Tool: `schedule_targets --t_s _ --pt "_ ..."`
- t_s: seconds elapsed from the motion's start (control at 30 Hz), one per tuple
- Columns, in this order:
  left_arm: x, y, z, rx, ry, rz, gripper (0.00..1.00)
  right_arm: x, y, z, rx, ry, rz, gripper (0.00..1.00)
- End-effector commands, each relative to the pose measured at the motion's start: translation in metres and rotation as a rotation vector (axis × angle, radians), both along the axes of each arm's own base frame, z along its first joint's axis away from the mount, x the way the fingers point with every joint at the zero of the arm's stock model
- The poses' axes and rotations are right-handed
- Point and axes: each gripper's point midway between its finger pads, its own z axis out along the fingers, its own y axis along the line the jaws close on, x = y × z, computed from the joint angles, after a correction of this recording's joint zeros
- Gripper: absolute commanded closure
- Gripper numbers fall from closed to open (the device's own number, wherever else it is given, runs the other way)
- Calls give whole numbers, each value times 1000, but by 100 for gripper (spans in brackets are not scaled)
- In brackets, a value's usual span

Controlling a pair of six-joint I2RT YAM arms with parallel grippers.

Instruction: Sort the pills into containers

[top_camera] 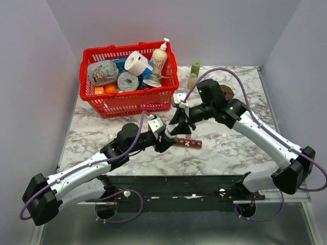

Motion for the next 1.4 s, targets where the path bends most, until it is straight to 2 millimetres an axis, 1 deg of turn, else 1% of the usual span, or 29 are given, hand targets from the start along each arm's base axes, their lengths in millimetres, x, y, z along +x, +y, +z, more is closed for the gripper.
schedule_targets --t_s 0.0,0.03,0.1,0.2,0.27,0.3,0.33,0.37,0.4,0.43,0.47,0.5,0.53,0.57,0.63,0.67,0.7,0.73,0.77,0.8,0.83,0.87,0.9,0.93,1.0,1.03,1.17,1.3,1.37 --pt "77 39 122 -454 -130 511 100 56 -10 -61 -188 169 -505 70" --pt "80 39 124 -472 -129 530 100 63 -12 -65 -205 187 -562 70" --pt "87 33 124 -483 -119 555 100 68 -9 -64 -204 206 -594 70" --pt "85 22 116 -464 -112 504 100 63 -2 -54 -175 237 -563 66" --pt "80 17 109 -433 -114 464 100 58 1 -36 -138 233 -510 56" --pt "77 15 98 -399 -111 445 100 56 2 -27 -122 225 -482 49" --pt "70 14 95 -383 -112 411 100 53 3 -4 -76 184 -440 42" --pt "65 12 89 -360 -117 377 100 49 1 6 -65 179 -417 37" --pt "63 13 76 -325 -101 361 100 51 -4 17 -40 168 -404 35" --pt "54 12 76 -318 -105 312 100 48 -5 31 -5 159 -374 24" --pt "47 10 72 -300 -108 272 100 45 -9 53 39 130 -350 18" --pt "43 10 61 -262 -102 251 100 45 -14 65 68 107 -330 14" --pt "39 11 62 -254 -108 228 100 42 -16 74 89 65 -292 5" --pt "28 7 59 -234 -110 157 100 36 -21 87 118 23 -266 1" --pt "17 6 55 -195 -121 82 100 29 -24 99 156 -60 -199 0" --pt "3 1 53 -180 -125 -6 100 20 -26 101 167 -82 -152 0" --pt "-4 0 48 -148 -115 -52 100 10 -29 106 183 -118 -97 0" --pt "-11 0 49 -138 -129 -94 100 -5 -29 110 222 -195 32 0" --pt "-19 0 49 -134 -134 -146 100 -23 -35 99 196 -163 105 0" --pt "-37 -2 49 -126 -130 -255 100 -35 -38 94 205 -176 193 0" --pt "-48 -3 50 -122 -132 -319 100 -47 -38 94 286 -351 357 0" --pt "-56 -3 50 -121 -131 -373 100 -67 -48 78 248 -270 404 0" --pt "-72 -3 53 -119 -125 -470 100 -74 -45 72 244 -259 442 0" --pt "-74 -4 52 -109 -112 -494 100 -73 -40 66 235 -254 469 1" --pt "-78 -5 53 -97 -96 -534 100 -88 -41 52 190 -195 534 2" --pt "-80 -7 50 -88 -82 -554 100 -88 -37 46 172 -150 542 4" --pt "-81 -11 50 -83 -60 -595 100 -92 -30 40 171 -115 555 8" --pt "-80 -14 47 -71 -39 -614 100 -93 -28 37 160 -100 546 11" --pt "-78 -15 45 -64 -41 -610 100 -94 -29 36 151 -78 537 16"
